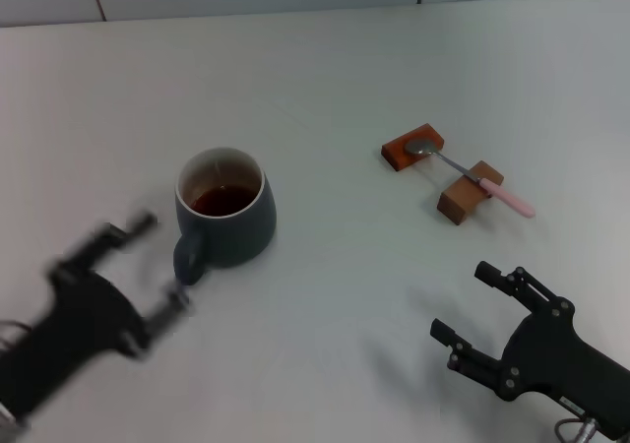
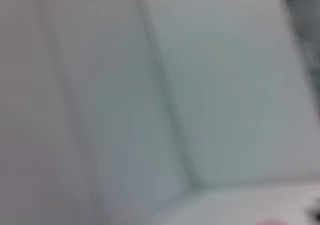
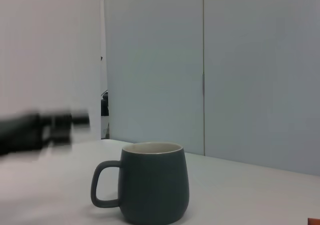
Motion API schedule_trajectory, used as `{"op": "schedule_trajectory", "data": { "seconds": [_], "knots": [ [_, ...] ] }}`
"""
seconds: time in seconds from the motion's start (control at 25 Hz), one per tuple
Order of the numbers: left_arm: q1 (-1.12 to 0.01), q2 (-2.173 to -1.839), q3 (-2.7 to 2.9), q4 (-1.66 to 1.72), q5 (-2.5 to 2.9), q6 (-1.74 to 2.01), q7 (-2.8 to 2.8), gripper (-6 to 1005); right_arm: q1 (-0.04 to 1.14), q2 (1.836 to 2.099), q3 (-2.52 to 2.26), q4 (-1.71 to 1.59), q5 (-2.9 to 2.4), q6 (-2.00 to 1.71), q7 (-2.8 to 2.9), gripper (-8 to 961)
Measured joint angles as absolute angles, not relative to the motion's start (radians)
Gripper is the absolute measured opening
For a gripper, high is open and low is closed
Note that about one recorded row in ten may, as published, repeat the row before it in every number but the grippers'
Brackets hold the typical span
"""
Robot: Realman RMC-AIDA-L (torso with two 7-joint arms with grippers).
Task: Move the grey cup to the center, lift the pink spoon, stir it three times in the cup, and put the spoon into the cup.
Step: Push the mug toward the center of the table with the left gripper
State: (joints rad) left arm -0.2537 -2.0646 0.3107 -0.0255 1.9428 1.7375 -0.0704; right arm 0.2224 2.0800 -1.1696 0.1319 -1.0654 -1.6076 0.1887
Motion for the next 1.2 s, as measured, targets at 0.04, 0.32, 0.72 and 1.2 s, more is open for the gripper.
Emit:
{"op": "schedule_trajectory", "data": {
  "seconds": [0.04, 0.32, 0.72, 1.2],
  "knots": [
    [-0.243, -2.065, 0.236, -0.014, 1.929, 1.756, -0.057, 721, 0.222, 2.080, -1.170, 0.132, -1.065, -1.608, 0.189, 826],
    [-0.276, -2.069, -0.108, 0.005, 1.915, 1.615, 0.173, 504, 0.215, 2.080, -1.165, 0.132, -1.065, -1.614, 0.190, 825],
    [-0.356, -2.072, -0.141, -0.139, 1.920, 1.373, 0.639, 347, 0.213, 2.078, -1.161, 0.132, -1.062, -1.618, 0.190, 825],
    [-0.402, -2.075, -0.070, -0.275, 1.924, 1.232, 0.725, -2, 0.213, 2.078, -1.160, 0.132, -1.059, -1.618, 0.190, 825]
  ]
}}
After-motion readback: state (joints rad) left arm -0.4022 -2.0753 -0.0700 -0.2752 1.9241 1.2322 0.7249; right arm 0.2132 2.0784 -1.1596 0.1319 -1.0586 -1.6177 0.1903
